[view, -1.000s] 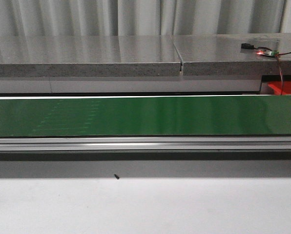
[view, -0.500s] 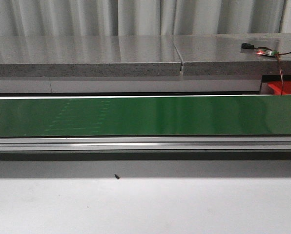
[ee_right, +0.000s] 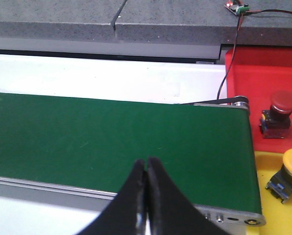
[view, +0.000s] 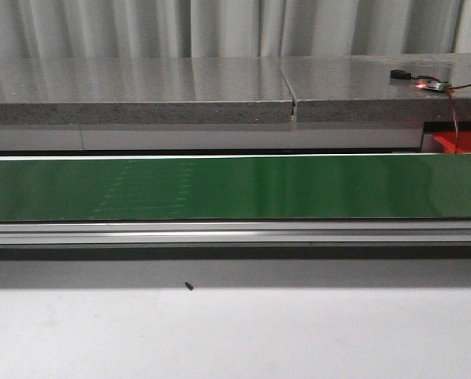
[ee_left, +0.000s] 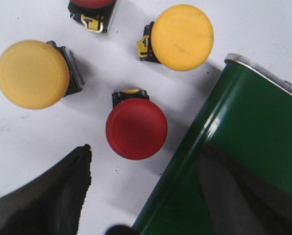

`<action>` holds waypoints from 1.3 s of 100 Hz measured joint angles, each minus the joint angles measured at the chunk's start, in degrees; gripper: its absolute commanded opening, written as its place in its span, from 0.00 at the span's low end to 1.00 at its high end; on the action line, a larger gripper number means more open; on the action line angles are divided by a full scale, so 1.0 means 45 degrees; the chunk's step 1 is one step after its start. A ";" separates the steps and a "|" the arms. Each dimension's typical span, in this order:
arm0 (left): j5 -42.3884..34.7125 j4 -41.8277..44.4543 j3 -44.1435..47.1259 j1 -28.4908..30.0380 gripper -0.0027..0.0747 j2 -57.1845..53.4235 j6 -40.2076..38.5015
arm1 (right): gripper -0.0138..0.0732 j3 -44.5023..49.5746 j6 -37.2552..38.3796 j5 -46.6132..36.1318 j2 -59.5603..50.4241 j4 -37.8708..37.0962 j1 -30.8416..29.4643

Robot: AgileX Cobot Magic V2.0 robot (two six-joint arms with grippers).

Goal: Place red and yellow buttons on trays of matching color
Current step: 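Close the left gripper around the red-capped button and lift it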

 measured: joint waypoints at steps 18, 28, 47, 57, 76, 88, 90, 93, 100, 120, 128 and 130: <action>0.0026 0.0078 -0.0447 0.0000 0.63 0.0531 -0.0111 | 0.08 0.0000 0.0000 0.0000 0.0000 0.0000 0.0000; 0.0026 0.0096 -0.0532 0.0000 0.63 0.0731 -0.0111 | 0.08 0.0000 0.0000 0.0000 0.0000 0.0000 0.0000; 0.0124 0.0096 -0.0553 0.0000 0.63 0.1320 -0.0111 | 0.08 0.0000 0.0000 0.0000 0.0000 0.0000 0.0000; 0.0090 0.0096 -0.0553 0.0000 0.63 0.1551 -0.0111 | 0.08 0.0000 0.0000 0.0000 0.0000 0.0000 0.0000; -0.0032 0.0096 -0.0553 0.0000 0.40 0.1597 -0.0111 | 0.08 0.0000 0.0000 0.0000 0.0000 0.0000 0.0000; -0.0138 0.0096 -0.0553 0.0000 0.31 0.1597 -0.0111 | 0.08 0.0000 0.0000 0.0000 0.0000 0.0000 0.0000; -0.0165 0.0096 -0.0553 0.0000 0.30 0.1597 -0.0111 | 0.08 0.0000 0.0000 0.0000 0.0000 0.0000 0.0000; -0.0189 0.0096 -0.0553 0.0000 0.30 0.1597 -0.0111 | 0.08 0.0000 0.0000 0.0000 0.0000 0.0000 0.0000; -0.0237 0.0096 -0.0553 0.0000 0.30 0.1597 -0.0111 | 0.08 0.0000 0.0000 0.0000 0.0000 0.0000 0.0000; -0.0209 -0.0009 -0.0553 0.0000 0.30 0.0941 0.0097 | 0.08 0.0000 0.0000 0.0000 0.0000 0.0000 0.0000; -0.0183 -0.0083 -0.0553 0.0000 0.30 0.0145 0.0155 | 0.08 0.0000 0.0000 0.0000 0.0000 0.0000 0.0000; -0.0162 -0.0083 -0.0553 0.0000 0.30 -0.0071 0.0155 | 0.08 0.0000 0.0000 0.0000 0.0000 0.0000 0.0000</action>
